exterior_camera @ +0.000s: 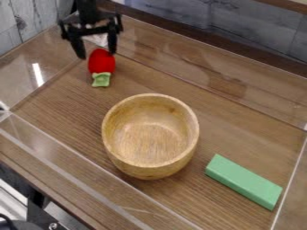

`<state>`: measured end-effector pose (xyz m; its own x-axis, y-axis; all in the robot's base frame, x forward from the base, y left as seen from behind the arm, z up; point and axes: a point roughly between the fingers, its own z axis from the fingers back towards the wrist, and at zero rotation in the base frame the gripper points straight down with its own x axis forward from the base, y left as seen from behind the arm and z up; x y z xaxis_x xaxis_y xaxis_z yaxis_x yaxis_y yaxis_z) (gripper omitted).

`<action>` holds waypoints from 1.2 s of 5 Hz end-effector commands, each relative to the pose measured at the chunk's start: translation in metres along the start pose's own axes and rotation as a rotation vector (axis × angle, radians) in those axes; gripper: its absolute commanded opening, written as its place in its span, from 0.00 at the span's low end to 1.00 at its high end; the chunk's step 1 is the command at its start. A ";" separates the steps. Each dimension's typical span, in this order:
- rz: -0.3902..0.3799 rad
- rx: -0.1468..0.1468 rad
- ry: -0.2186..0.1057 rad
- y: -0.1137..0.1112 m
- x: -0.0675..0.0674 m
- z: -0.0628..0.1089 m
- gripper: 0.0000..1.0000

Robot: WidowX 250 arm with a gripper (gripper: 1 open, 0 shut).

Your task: Move the red fruit to the right

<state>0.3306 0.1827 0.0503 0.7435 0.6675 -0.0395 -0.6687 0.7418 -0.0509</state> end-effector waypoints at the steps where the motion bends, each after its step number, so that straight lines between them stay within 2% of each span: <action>1: -0.100 0.011 -0.050 -0.011 0.006 0.006 1.00; 2: -0.144 0.025 -0.044 -0.019 0.005 -0.008 1.00; 3: -0.186 0.037 -0.043 -0.027 0.004 -0.014 1.00; 4: -0.180 0.037 -0.042 -0.026 0.002 -0.017 0.00; 5: -0.167 0.031 -0.035 -0.022 0.000 -0.018 0.00; 6: -0.133 0.023 -0.024 -0.023 -0.005 -0.011 0.00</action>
<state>0.3370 0.1593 0.0199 0.8283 0.5572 -0.0589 -0.5592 0.8286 -0.0249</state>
